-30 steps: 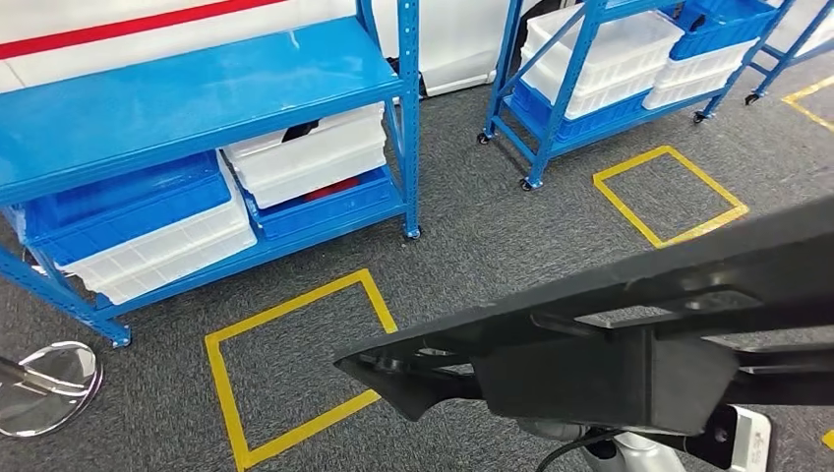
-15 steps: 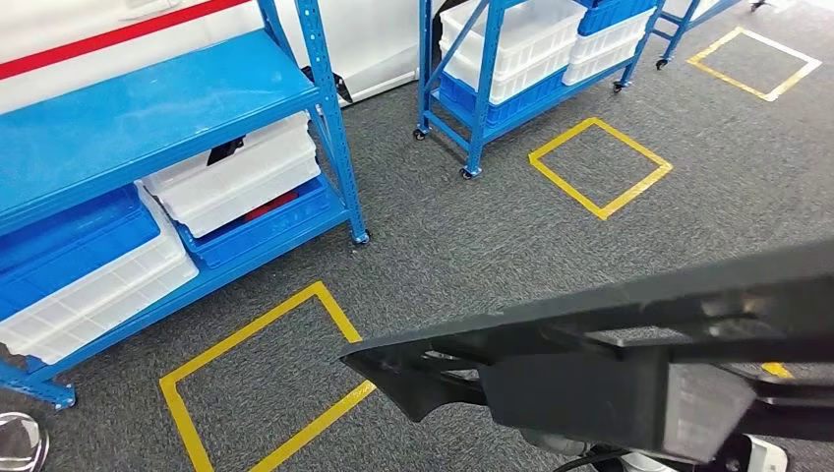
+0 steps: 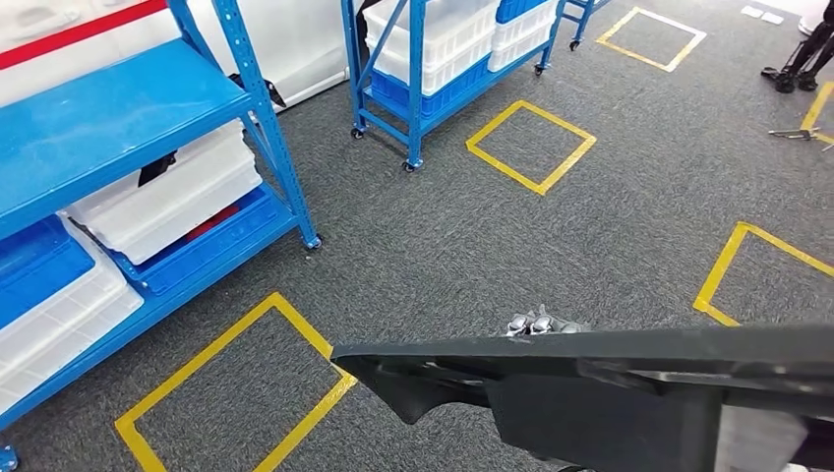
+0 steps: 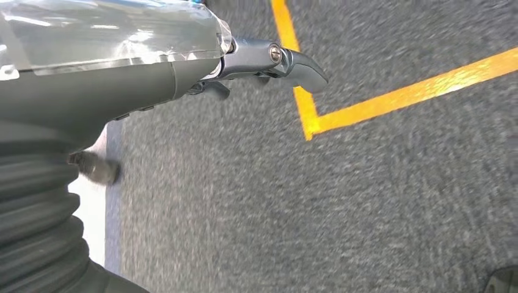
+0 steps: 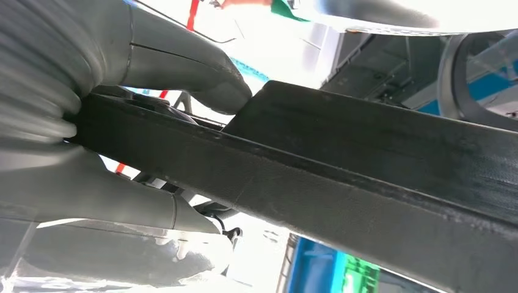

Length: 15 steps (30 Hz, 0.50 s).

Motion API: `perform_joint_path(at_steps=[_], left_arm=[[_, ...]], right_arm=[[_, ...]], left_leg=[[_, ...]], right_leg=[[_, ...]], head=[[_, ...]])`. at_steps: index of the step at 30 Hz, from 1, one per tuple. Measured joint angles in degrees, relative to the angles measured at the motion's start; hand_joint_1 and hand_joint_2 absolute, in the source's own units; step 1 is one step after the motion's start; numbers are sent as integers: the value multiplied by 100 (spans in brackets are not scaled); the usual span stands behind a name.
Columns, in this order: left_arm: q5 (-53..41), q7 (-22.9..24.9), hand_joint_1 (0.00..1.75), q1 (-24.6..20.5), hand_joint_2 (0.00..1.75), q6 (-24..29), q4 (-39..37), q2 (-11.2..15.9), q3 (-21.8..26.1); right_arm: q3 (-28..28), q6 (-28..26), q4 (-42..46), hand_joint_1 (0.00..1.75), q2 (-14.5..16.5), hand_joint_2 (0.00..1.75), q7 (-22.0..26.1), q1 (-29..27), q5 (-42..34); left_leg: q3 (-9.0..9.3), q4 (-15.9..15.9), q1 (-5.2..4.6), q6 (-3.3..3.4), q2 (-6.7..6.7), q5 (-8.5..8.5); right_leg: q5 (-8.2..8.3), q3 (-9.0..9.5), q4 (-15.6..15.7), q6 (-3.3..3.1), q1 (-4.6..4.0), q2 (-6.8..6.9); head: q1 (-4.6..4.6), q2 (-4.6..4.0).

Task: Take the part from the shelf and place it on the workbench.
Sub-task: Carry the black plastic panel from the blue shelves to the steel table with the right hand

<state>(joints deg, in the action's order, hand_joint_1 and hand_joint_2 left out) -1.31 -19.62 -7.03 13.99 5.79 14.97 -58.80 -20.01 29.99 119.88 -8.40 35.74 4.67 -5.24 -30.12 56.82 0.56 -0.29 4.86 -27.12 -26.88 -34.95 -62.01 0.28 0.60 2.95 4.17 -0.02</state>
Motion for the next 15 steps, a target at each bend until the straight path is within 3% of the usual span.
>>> perform_joint_path(at_steps=[2,4,5,7,8,10,11,12,13,15], left_arm=[[4,19,0,2,175,40,0,-11,0],[8,62,0,-4,175,76,0,-17,0],[7,100,0,-10,175,109,0,-20,1],[7,204,0,1,175,204,0,-26,2],[7,256,0,23,175,249,-1,-28,2],[4,340,0,83,175,308,-3,-42,2],[3,372,0,107,175,327,-3,-58,1],[1,394,0,121,175,339,-3,-80,1],[-1,409,0,128,175,347,-2,-103,0],[0,421,0,137,175,353,-4,-141,-1]], right_arm=[[-20,10,-5,175,-5,175,0,63,-28],[-29,4,-13,175,-13,175,0,88,-37],[-41,-23,-16,175,-17,175,0,98,-37],[-92,-129,-35,175,-21,175,1,126,-25],[-126,-198,-51,175,-22,175,1,132,-13],[-191,-326,-97,175,-23,175,0,105,14],[-221,-394,-123,175,-23,175,0,76,28],[-251,-461,-148,175,-23,175,0,46,44],[-277,-524,-170,175,-23,175,0,22,61],[-319,-601,-197,175,-24,175,0,2,86]], left_leg=[[6,20,-32,-58,106,-22],[13,19,-37,-120,197,-34],[5,55,-25,-154,144,-78],[-141,428,3,-203,-121,-350],[-288,780,13,-218,-281,-550],[-619,1509,16,-230,-407,-847],[-698,1663,15,-225,-425,-846],[-674,1588,15,-210,-440,-730],[-551,1295,15,-185,-481,-525],[-213,501,17,-117,-727,-144]], right_leg=[[24,126,284,-79,-41,89],[57,97,297,-157,-44,-44],[76,92,312,-195,-35,-102],[113,86,343,-266,-10,-212],[122,78,344,-285,-12,-269],[133,63,340,-307,-25,-407],[136,61,337,-310,-32,-482],[139,63,333,-310,-39,-557],[140,68,329,-308,-43,-629],[147,66,316,-288,-49,-764]], head=[[0,0],[0,0],[0,0],[1,0],[1,0],[0,0],[0,0],[0,0],[0,0],[0,0]])
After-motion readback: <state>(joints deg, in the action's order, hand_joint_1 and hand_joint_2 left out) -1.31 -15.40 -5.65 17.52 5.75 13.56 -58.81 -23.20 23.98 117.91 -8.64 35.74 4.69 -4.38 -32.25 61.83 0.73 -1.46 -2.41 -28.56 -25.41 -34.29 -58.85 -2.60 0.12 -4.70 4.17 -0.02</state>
